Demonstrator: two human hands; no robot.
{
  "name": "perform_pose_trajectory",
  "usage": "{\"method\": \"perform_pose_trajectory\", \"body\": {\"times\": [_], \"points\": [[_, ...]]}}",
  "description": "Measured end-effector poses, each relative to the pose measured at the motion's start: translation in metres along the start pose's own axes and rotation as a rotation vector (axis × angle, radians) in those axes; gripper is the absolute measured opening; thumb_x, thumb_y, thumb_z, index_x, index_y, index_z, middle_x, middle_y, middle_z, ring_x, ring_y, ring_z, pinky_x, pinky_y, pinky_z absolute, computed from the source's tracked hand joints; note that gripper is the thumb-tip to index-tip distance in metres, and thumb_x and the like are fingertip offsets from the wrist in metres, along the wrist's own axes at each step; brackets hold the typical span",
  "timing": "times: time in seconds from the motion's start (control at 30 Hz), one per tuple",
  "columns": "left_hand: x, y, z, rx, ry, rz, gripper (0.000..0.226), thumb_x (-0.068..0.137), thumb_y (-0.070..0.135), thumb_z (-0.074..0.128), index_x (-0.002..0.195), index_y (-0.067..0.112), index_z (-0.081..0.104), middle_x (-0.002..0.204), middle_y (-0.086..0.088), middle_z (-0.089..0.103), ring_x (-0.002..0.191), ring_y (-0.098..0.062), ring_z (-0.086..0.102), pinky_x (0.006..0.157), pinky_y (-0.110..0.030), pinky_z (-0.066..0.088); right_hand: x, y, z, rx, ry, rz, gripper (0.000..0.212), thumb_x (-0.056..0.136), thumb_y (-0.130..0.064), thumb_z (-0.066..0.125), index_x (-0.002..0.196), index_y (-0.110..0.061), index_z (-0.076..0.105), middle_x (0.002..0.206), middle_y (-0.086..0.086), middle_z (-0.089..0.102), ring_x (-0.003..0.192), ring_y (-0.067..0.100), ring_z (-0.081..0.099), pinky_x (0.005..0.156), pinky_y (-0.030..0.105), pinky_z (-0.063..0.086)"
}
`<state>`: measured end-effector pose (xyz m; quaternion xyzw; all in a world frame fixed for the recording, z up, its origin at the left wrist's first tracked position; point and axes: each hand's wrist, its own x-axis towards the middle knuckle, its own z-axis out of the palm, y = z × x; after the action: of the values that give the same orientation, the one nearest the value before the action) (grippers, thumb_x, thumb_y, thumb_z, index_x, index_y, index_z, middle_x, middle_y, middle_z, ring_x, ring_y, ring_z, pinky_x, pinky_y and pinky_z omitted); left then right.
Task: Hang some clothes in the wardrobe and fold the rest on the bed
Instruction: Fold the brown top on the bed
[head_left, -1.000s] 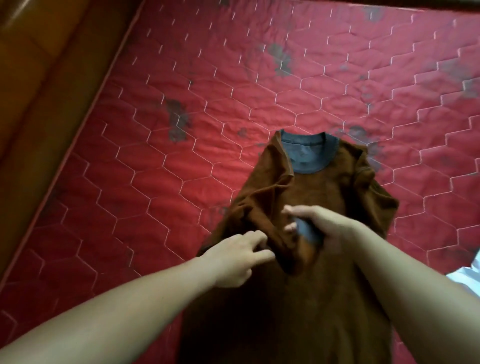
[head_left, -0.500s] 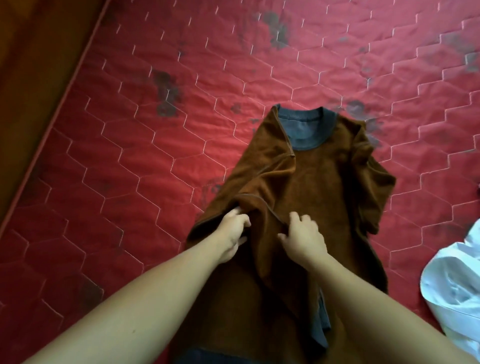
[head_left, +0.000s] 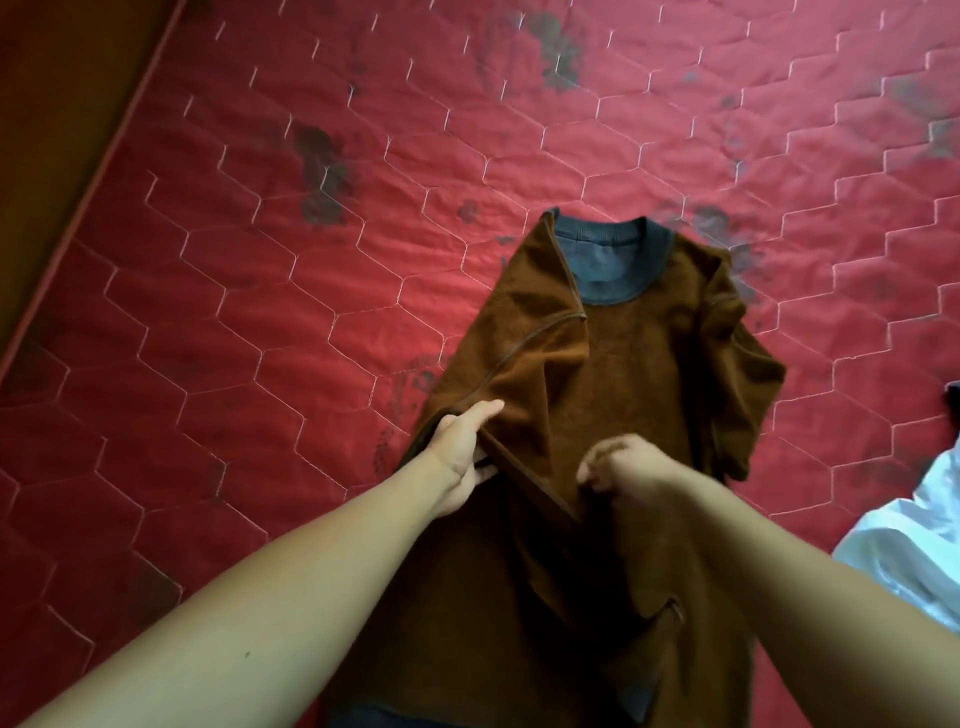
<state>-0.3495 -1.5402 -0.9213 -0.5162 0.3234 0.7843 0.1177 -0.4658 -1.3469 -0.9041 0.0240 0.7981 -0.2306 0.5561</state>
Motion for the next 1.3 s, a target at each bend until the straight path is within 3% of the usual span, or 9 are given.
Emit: {"method": "perform_pose_trajectory", "body": {"times": [0.1,0.2,0.33,0.43,0.53,0.8,0.93,1.17,1.3], "points": [[0.006,0.009,-0.007,-0.026,0.127,0.054,0.026,0.085,0.001,0.062,0.103,0.014,0.049,0.121,-0.017,0.064,0.109,-0.034,0.064,0.087,-0.057,0.055,0.023,-0.036,-0.003,0.374,0.217,-0.105,0.016,0.095,-0.01,0.057,0.105,-0.019,0.064,0.104,0.012,0.07,0.089,0.023,0.066,0.074,0.036,0.055],[0.009,0.023,-0.025,-0.112,0.172,0.046,0.032,0.076,-0.012,0.039,0.097,0.012,0.045,0.108,-0.018,0.056,0.092,-0.034,0.059,0.085,-0.057,0.055,0.045,-0.075,-0.003,0.662,0.189,-0.148,0.055,0.091,-0.032,0.072,0.138,-0.02,0.046,0.123,0.008,0.065,0.11,0.025,0.065,0.092,0.045,0.056],[0.011,0.041,-0.056,-0.088,0.175,0.009,0.059,0.074,-0.015,0.033,0.131,-0.005,0.044,0.121,-0.025,0.058,0.103,-0.039,0.059,0.095,-0.063,0.049,0.054,-0.128,0.008,0.702,0.153,-0.169,0.033,0.085,-0.025,0.078,0.113,-0.008,0.07,0.112,0.015,0.074,0.108,0.032,0.07,0.091,0.043,0.056],[0.013,0.057,-0.072,-0.134,0.218,0.046,0.046,0.079,-0.017,0.033,0.118,0.002,0.049,0.121,-0.026,0.058,0.108,-0.039,0.059,0.093,-0.06,0.051,0.062,-0.17,0.015,0.736,0.242,-0.266,0.032,0.081,0.006,0.071,0.109,-0.01,0.067,0.106,0.018,0.071,0.103,0.033,0.07,0.089,0.045,0.059],[0.021,0.072,-0.082,-0.334,0.222,0.115,0.039,0.081,-0.013,0.036,0.111,0.002,0.056,0.107,-0.021,0.065,0.095,-0.034,0.065,0.078,-0.046,0.057,0.068,-0.211,0.016,0.737,0.271,-0.392,0.039,0.084,0.003,0.066,0.116,-0.019,0.064,0.109,0.011,0.07,0.098,0.026,0.068,0.073,0.036,0.059],[0.017,0.034,-0.064,0.125,0.351,0.059,0.033,0.084,-0.001,0.063,0.107,0.02,0.052,0.109,-0.004,0.06,0.091,-0.018,0.064,0.064,-0.037,0.061,0.05,-0.085,0.073,-0.099,0.193,-0.012,0.049,0.094,-0.037,0.064,0.138,-0.018,0.052,0.122,0.007,0.066,0.084,0.014,0.065,0.073,0.034,0.059],[0.009,0.027,-0.055,0.219,0.402,-0.016,0.037,0.086,0.005,0.059,0.12,0.016,0.051,0.119,-0.006,0.056,0.106,-0.027,0.062,0.082,-0.051,0.06,-0.001,-0.026,0.103,-0.494,0.165,0.052,0.053,0.091,-0.063,0.053,0.123,-0.022,0.062,0.093,-0.006,0.062,0.076,0.01,0.063,0.069,0.03,0.057],[-0.01,0.008,-0.058,0.631,0.384,0.011,0.046,0.082,0.01,0.071,0.119,0.016,0.045,0.108,-0.004,0.057,0.093,-0.025,0.062,0.076,-0.042,0.061,-0.067,-0.014,0.175,-0.319,-0.372,0.084,0.035,0.098,-0.053,0.054,0.115,-0.023,0.059,0.09,0.006,0.073,0.067,0.019,0.072,0.057,0.034,0.062],[-0.015,-0.006,-0.077,0.683,0.351,0.032,0.035,0.086,0.0,0.058,0.112,0.019,0.046,0.106,0.003,0.051,0.088,-0.02,0.061,0.074,-0.038,0.063,-0.064,0.002,0.165,-0.485,0.388,-0.266,0.021,0.099,-0.042,0.051,0.114,-0.027,0.054,0.108,-0.005,0.058,0.097,0.016,0.06,0.079,0.034,0.057]]}}
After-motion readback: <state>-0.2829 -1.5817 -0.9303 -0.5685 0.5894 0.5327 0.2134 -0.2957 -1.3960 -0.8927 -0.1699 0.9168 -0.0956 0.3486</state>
